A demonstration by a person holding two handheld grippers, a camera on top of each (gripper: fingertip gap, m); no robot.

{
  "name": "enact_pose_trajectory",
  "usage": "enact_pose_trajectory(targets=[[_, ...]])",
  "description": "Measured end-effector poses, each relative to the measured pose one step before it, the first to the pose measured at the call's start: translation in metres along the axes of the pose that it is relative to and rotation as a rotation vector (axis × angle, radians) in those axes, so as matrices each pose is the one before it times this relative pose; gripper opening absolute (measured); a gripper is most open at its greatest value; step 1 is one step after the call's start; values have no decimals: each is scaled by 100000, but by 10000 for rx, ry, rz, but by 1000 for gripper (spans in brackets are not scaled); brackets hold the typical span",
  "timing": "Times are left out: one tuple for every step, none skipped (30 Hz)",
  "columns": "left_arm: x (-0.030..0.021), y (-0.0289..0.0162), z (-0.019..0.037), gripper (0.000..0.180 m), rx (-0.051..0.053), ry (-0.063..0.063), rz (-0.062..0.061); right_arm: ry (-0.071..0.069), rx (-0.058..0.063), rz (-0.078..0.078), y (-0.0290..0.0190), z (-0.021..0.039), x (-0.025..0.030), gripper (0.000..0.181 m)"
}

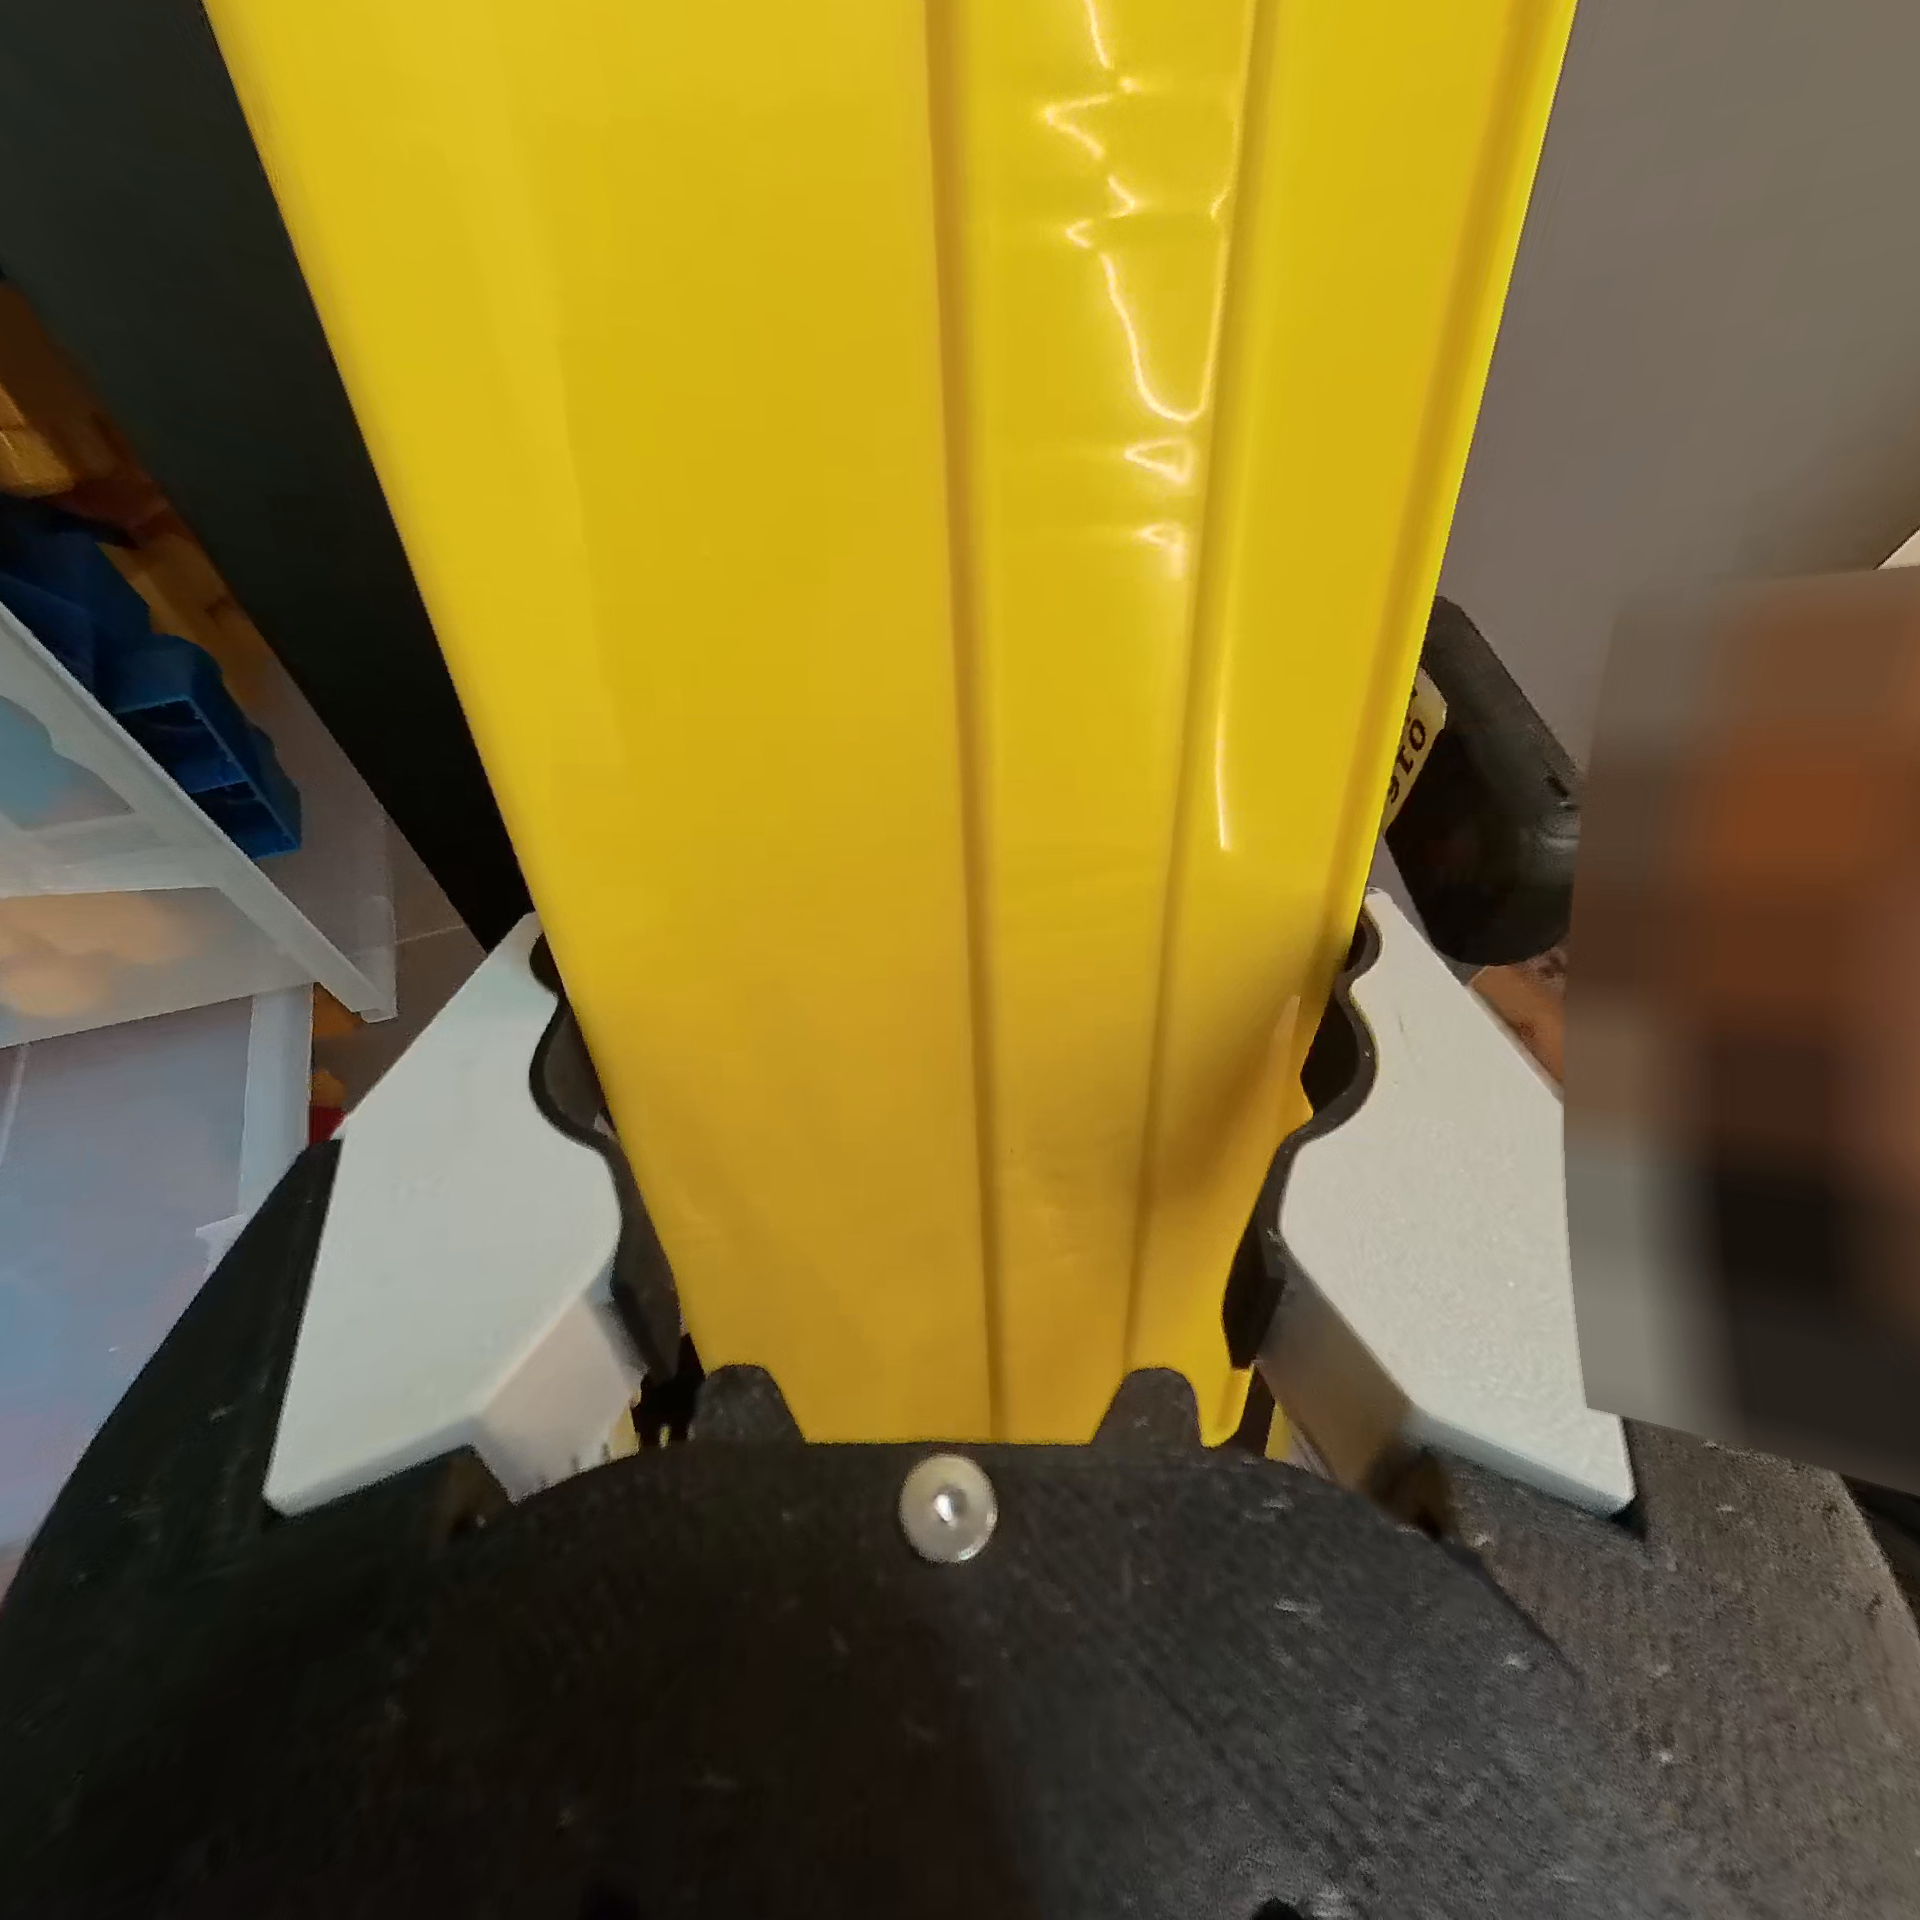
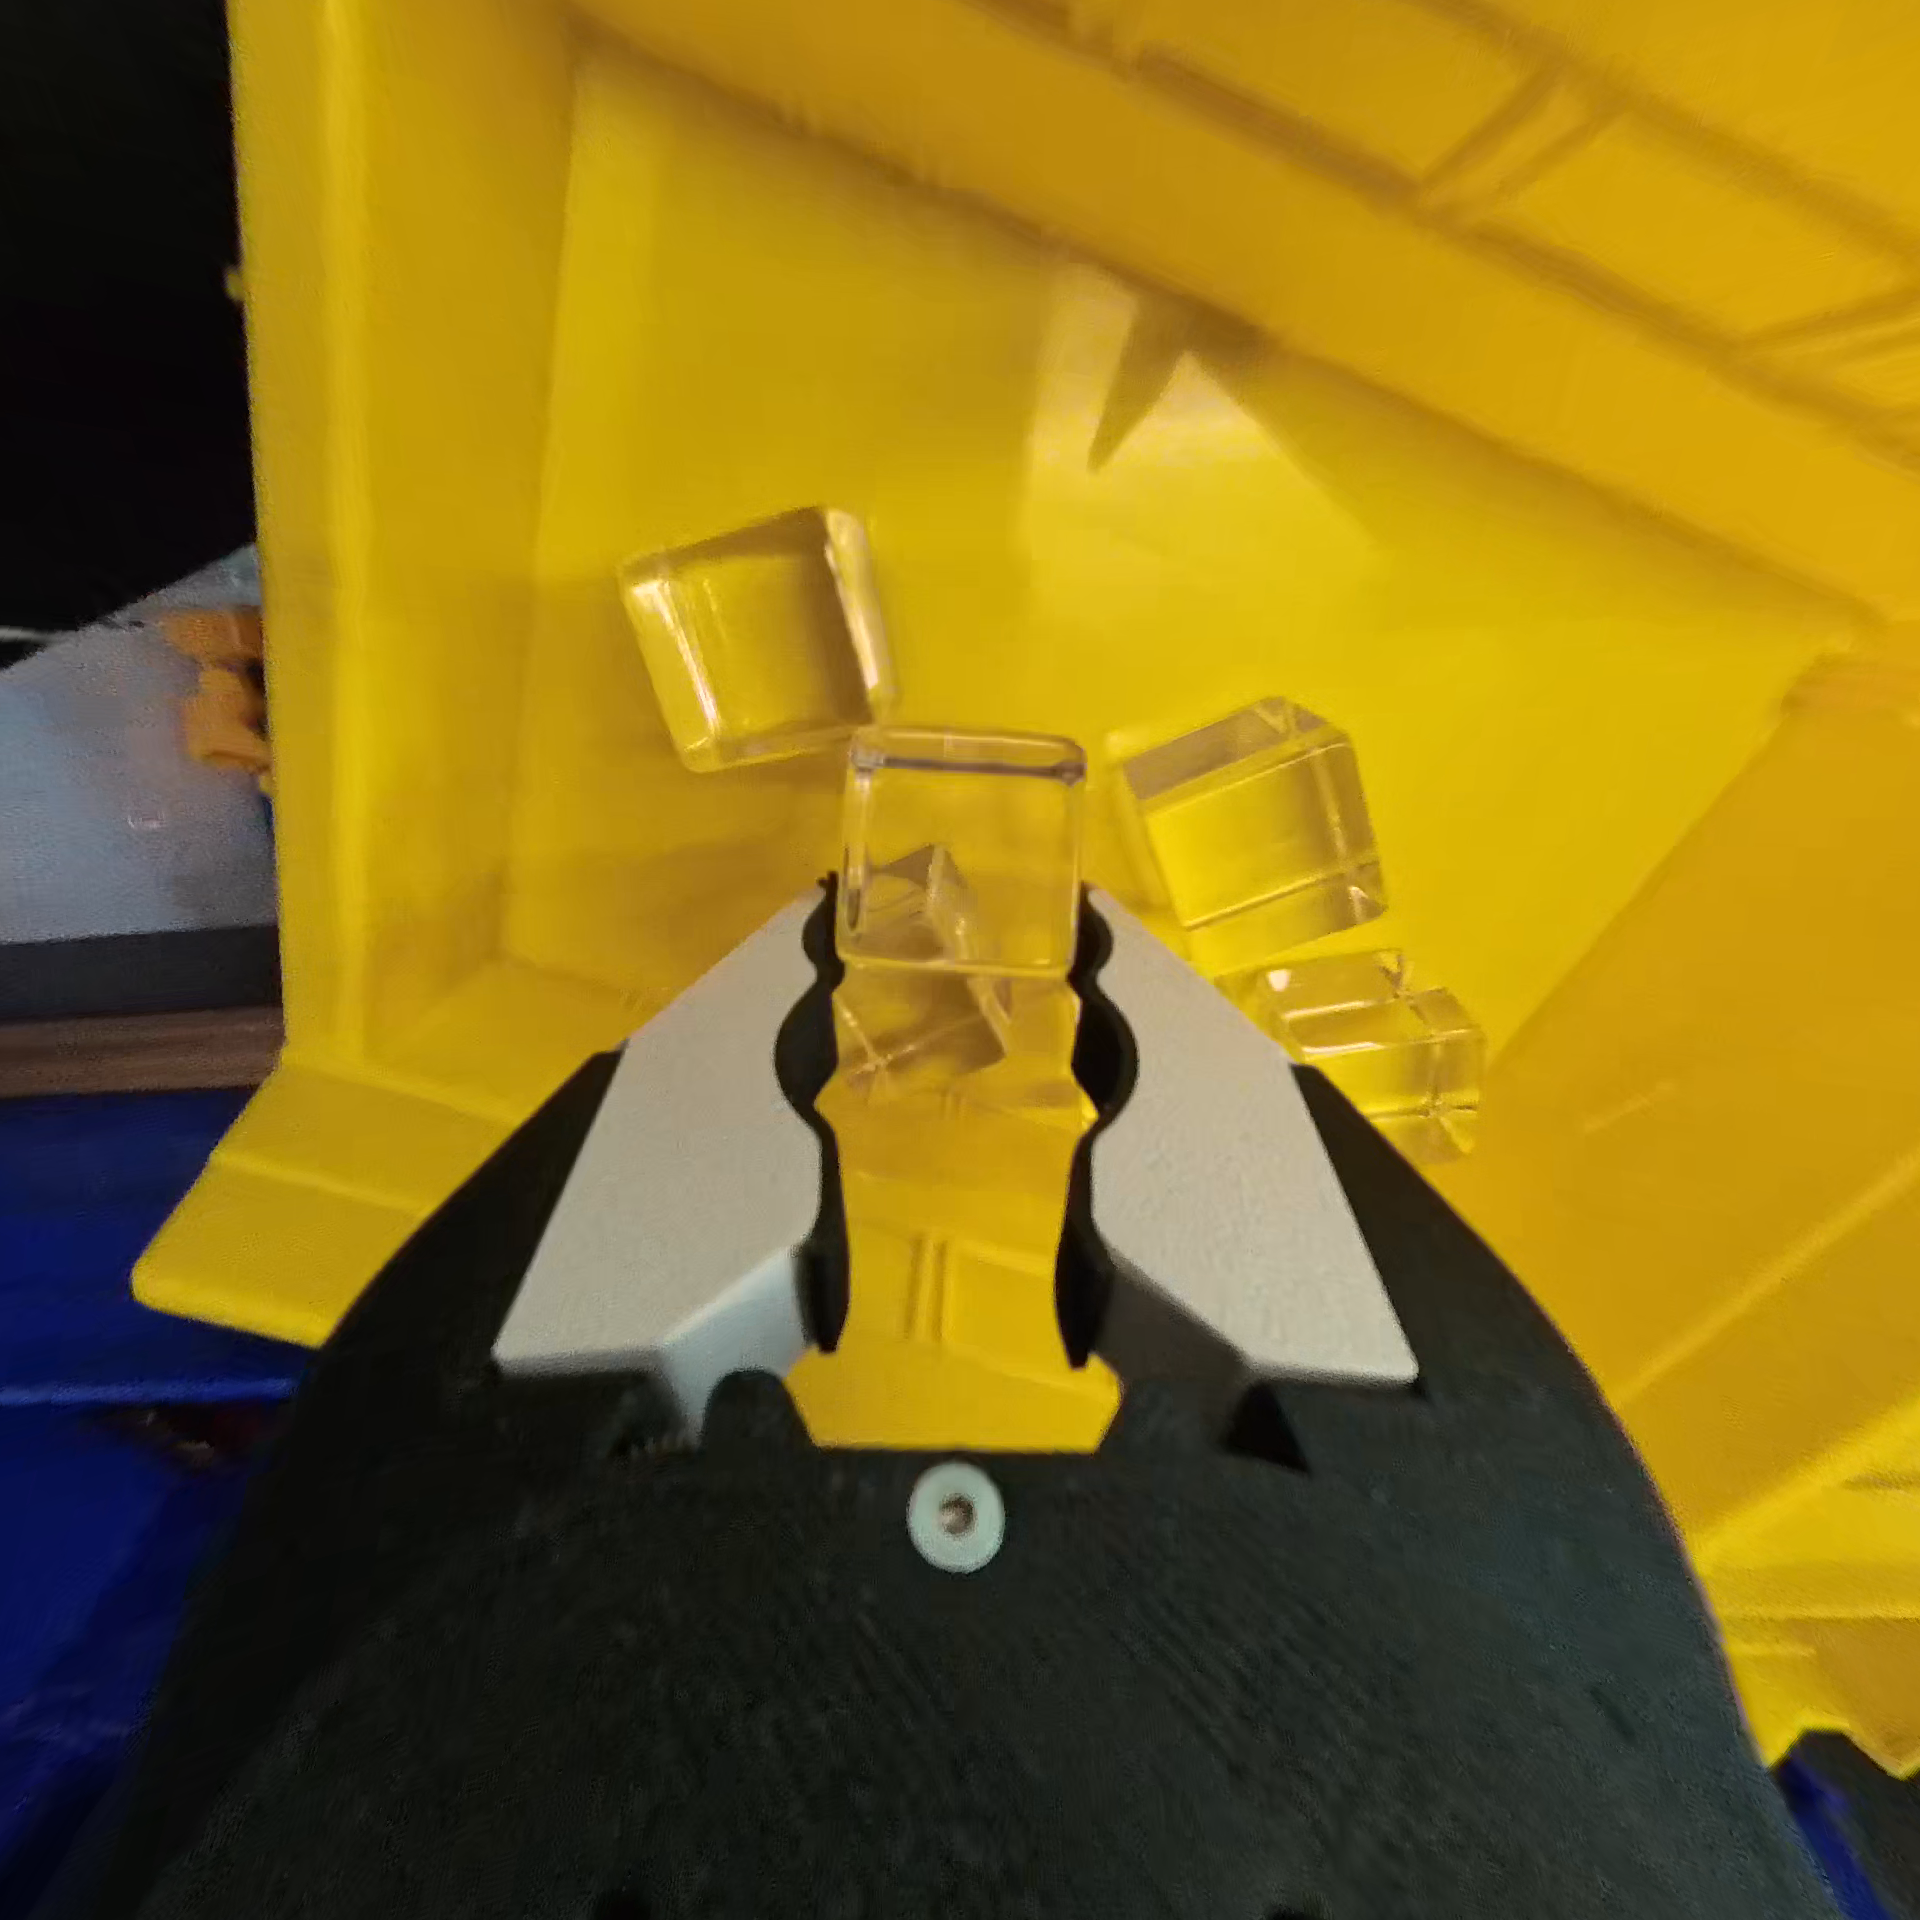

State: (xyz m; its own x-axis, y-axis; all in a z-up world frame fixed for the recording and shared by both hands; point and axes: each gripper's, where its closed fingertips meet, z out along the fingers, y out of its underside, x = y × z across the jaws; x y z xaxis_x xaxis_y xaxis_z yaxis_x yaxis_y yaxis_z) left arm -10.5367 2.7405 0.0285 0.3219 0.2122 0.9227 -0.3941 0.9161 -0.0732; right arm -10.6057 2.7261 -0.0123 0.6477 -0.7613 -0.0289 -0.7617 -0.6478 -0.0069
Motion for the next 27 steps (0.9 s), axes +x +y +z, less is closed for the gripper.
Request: enact_pose_trajectory(targets=[[44, 125, -19, 138, -54, -17, -24, 73, 135, 311, -404, -139, 389, 41], [3, 20, 27, 140, -70, -40, 32, 122, -67, 269, 34, -105, 371, 42], [38, -25, -21, 139, -13, 27, -30, 83, -81, 198, 241, -91, 178, 41], [-23, 45, 0, 140, -50, 3, -1, 98, -11, 232, 266, -109, 100, 42], [-37, 28, 6, 138, -47, 16, -4, 110, 82, 349, 212, -202, 74, 45], [8, -267, -17, 138, -27, 29, -7, 133, 139, 489, 185, -363, 94, 48], [-38, 15, -1, 138, -67, 18, 6, 161, 174, 598, 197, -542, 122, 52], [-35, -20, 4, 138, -48, 20, -36, 184, 221, 672, 181, -738, 117, 53], [-17, -52, -22, 138, -33, 6, -24, 267, 291, 732, 152, -907, 194, 52], [5, 66, -7, 138, -87, 8, 0, 334, 397, 775, 80, -1050, 214, 50], [-4, 106, -45, 138, -66, -11, -31, 339, 490, 796, 10, -1166, 135, 50], [6, 33, -19, 138, -68, 12, -10, 382, 553, 826, -28, -1233, 124, 49], [-8, 80, -8, 138, -81, 2, -17, 411, 602, 874, -64, -1257, 85, 50], [16, 38, 4, 138, -82, 1, -22, 344, 650, 902, -114, -1235, -132, 51], [26, 61, -29, 138, -73, -6, -21, 306, 707, 885, -132, -1148, -358, 53], [24, 40, 1, 138, -68, -6, -19, 329, 775, 817, -95, -1036, -514, 53], [-1, 13, -1, 138, -60, -5, -26, 356, 849, 728, 0, -895, -658, 53], [-17, 10, 10, 138, -48, -8, -24, 384, 879, 633, 178, -774, -757, 53], [-16, 40, -19, 137, -54, -13, -18, 428, 844, 528, 428, -647, -797, 52], [-9, -15, 22, 137, -60, -15, -22, 477, 776, 415, 700, -576, -781, 51], [-3, 10, 16, 137, -58, -16, -23, 562, 729, 345, 887, -542, -629, 49], [-65, -55, 38, 137, -53, -19, -21, 623, 737, 341, 902, -567, -467, 46], [10, 16, -4, 138, -45, -9, -22, 626, 740, 340, 813, -626, -328, 43], [20, 13, -3, 138, -43, 0, -19, 666, 688, 328, 707, -682, -66, 40], [6, 42, -22, 138, -56, 5, -14, 623, 574, 260, 538, -651, 146, 41], [6, 23, 0, 138, -67, 10, -11, 435, 362, 93, 395, -533, 115, 43], [-7, 68, -2, 137, -55, 8, -10, 295, 69, -116, 342, -362, 152, 45]])
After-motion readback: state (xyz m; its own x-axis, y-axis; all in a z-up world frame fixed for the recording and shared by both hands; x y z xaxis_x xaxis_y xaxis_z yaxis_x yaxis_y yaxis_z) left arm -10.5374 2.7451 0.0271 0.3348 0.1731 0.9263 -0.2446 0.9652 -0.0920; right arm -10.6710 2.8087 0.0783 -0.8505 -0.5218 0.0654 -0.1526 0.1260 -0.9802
